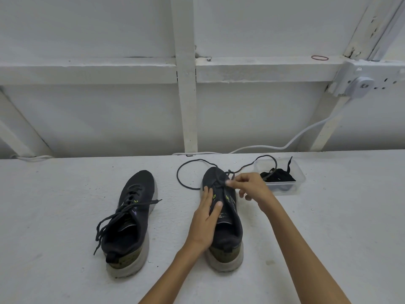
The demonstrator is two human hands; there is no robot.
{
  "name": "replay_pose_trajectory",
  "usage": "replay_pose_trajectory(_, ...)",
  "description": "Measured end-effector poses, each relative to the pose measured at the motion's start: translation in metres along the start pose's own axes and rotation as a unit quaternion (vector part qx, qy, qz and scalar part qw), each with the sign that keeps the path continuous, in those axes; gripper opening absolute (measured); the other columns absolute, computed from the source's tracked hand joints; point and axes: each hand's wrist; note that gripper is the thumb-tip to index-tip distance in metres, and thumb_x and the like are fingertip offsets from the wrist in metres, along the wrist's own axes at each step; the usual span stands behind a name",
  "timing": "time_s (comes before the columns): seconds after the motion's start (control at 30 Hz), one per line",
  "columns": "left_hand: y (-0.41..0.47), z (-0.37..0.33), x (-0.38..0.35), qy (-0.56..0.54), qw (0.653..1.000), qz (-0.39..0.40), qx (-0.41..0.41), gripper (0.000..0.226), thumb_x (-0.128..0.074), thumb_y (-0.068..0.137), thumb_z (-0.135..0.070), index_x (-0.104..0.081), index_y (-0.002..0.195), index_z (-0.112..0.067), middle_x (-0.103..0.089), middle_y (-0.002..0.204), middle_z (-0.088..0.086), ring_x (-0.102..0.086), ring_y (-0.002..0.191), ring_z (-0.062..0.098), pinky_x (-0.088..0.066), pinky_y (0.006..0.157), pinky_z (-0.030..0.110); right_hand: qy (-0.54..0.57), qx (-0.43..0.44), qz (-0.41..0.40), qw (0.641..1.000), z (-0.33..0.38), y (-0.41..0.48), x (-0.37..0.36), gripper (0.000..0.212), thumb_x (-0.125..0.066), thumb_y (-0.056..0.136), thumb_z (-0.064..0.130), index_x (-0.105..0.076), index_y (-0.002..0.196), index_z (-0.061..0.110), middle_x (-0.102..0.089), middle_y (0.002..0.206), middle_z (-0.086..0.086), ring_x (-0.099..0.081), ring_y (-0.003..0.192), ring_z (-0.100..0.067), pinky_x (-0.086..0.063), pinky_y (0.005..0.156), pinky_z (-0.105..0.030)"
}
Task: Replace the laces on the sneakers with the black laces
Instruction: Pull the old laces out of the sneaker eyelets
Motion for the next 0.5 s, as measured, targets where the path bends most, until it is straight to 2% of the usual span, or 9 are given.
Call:
replay_pose_trajectory(0.1,0.0,0.0,0.0,0.003,1.0,0.004,0.002,0.058,-0.043,0.101,-0.037,-0.019,0.153,-0.024,-0.009,0.161,-0.014,-0.012,0.144,-0.001,-0.014,0.116,0.018,-0.015,0.011,0.008,1.0,0.0,0.0,-0.003,0.023,-0.076,0.082,0.014,-0.067,0.084,-0.006,-0.057,0.061,-0.003,-0.046,0.048,-0.01,-0.032,0.042,-0.014)
replay_pose_trajectory(0.17,-0.001,-0.001,0.0,0.004,1.0,0.009,0.003,0.059,-0.043,0.101,-0.037,-0.018,0.153,-0.024,-0.008,0.161,-0.015,-0.011,0.142,-0.004,-0.013,0.116,0.017,0.015,0.032,-0.046,0.998,0.005,0.002,-0.002,0.015,-0.072,0.085,0.011,-0.067,0.08,-0.003,-0.057,0.061,-0.002,-0.046,0.049,-0.012,-0.032,0.041,-0.013)
replay_pose_trajectory(0.27,0.0,-0.001,-0.001,0.003,1.0,0.012,0.004,0.059,-0.043,0.101,-0.038,-0.018,0.153,-0.024,-0.008,0.161,-0.015,-0.009,0.143,-0.003,-0.011,0.116,0.018,0.108,0.031,-0.116,0.987,0.01,0.008,0.004,0.014,-0.069,0.089,0.013,-0.063,0.079,0.006,-0.056,0.068,-0.002,-0.047,0.05,-0.014,-0.03,0.043,-0.018)
replay_pose_trajectory(0.33,0.0,-0.001,-0.001,0.001,1.0,0.011,0.005,0.059,-0.043,0.101,-0.038,-0.018,0.153,-0.024,-0.008,0.161,-0.015,-0.009,0.143,-0.003,-0.011,0.115,0.016,0.081,0.029,-0.084,0.993,0.009,0.005,0.005,0.016,-0.072,0.087,0.017,-0.065,0.084,0.002,-0.059,0.07,-0.003,-0.048,0.051,-0.013,-0.031,0.044,-0.02)
replay_pose_trajectory(0.43,0.002,0.0,-0.001,0.001,1.0,0.007,0.004,0.058,-0.043,0.101,-0.036,-0.019,0.153,-0.024,-0.008,0.161,-0.014,-0.009,0.141,-0.005,-0.011,0.114,0.016,-0.033,0.028,0.013,0.999,0.005,-0.004,-0.003,0.021,-0.079,0.08,0.018,-0.069,0.085,0.001,-0.063,0.067,-0.003,-0.051,0.05,-0.011,-0.034,0.042,-0.016)
replay_pose_trajectory(0.5,0.001,0.0,-0.001,0.0,1.0,0.006,0.003,0.058,-0.044,0.102,-0.035,-0.02,0.153,-0.023,-0.009,0.161,-0.014,-0.009,0.14,-0.006,-0.011,0.114,0.015,-0.055,0.051,-0.002,0.997,0.002,-0.001,-0.006,0.016,-0.079,0.079,0.014,-0.068,0.074,0.004,-0.064,0.064,-0.003,-0.052,0.047,-0.011,-0.039,0.047,-0.016)
Point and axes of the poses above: each hand's wrist, its own y-axis towards the middle knuckle, its own x-axis out of the back of the hand, z = x × y
